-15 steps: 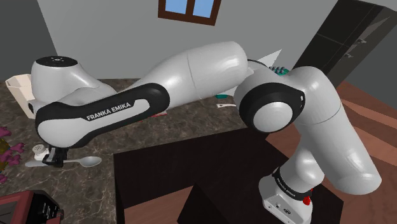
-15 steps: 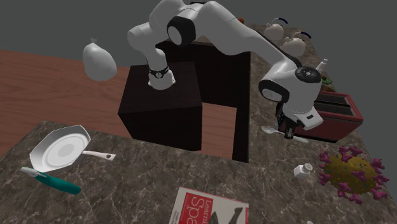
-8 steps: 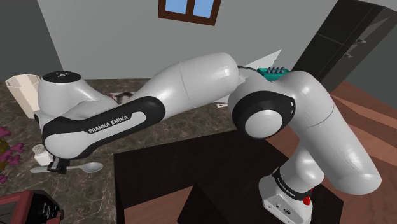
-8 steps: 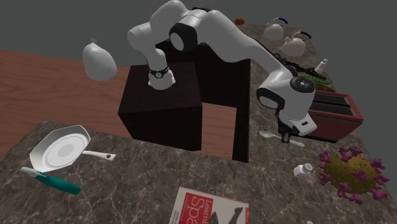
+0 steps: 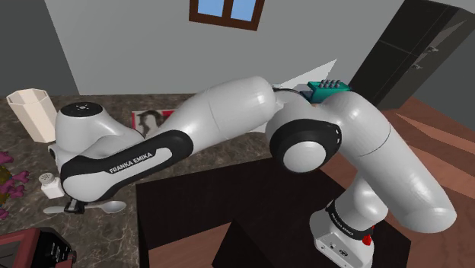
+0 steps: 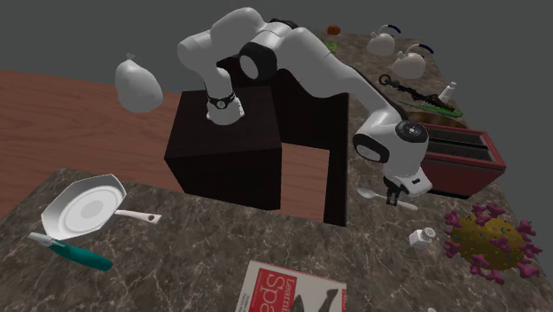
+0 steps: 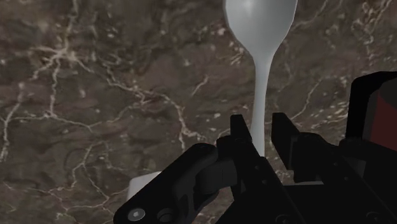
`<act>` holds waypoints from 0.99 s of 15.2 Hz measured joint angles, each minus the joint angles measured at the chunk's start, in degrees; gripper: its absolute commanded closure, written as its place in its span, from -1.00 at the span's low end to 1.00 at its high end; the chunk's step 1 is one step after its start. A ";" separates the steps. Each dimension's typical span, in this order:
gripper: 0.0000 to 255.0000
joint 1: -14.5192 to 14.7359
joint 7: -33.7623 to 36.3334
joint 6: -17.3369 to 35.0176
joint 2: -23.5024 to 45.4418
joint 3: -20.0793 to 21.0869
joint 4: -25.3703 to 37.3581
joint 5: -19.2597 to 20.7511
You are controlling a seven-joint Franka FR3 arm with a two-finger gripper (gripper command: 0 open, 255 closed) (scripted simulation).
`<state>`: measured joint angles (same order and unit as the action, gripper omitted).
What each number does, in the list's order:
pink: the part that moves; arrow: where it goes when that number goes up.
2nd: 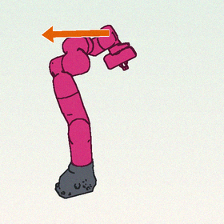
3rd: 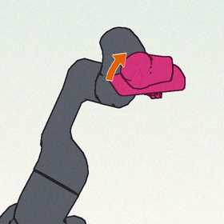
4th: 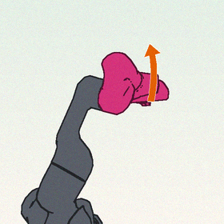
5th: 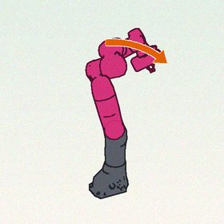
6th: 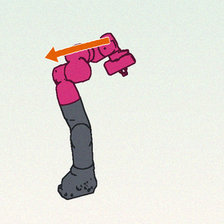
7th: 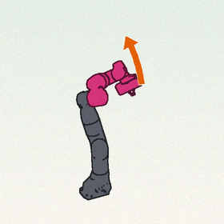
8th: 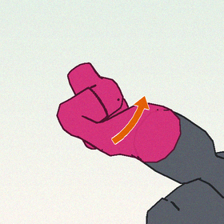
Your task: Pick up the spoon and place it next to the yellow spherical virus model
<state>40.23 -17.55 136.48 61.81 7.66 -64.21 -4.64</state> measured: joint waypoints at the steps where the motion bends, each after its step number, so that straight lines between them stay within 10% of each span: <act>1: 1.00 -0.02 -0.10 0.53 0.41 0.01 -0.14 -0.01; 14: 1.00 0.29 -0.45 1.79 5.37 -0.08 3.55 0.09; 15: -1.00 0.29 -0.45 1.79 5.37 -0.08 3.55 0.09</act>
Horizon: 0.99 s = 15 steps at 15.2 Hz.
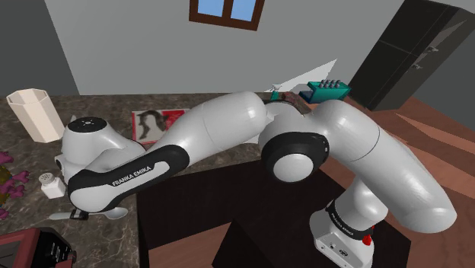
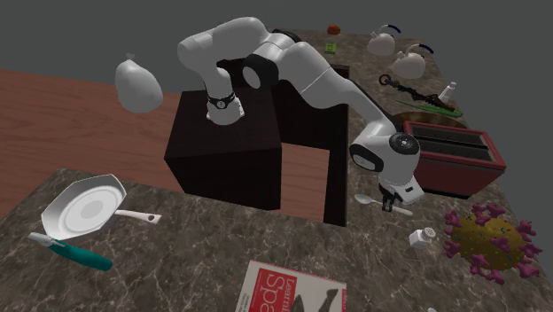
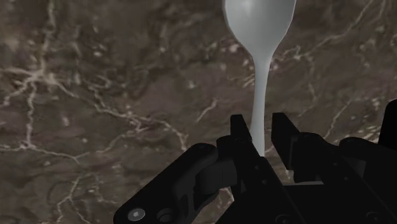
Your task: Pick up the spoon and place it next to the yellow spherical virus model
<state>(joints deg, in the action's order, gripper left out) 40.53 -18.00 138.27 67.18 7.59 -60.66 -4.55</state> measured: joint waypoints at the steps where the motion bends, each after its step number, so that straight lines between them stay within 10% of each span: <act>1: -1.00 0.00 0.00 0.00 0.00 0.00 0.00 0.00; 15: -1.00 -1.29 -0.35 -0.40 -8.27 0.31 -7.95 -0.35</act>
<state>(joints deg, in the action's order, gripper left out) 39.23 -18.36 137.87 58.91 7.89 -68.61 -4.90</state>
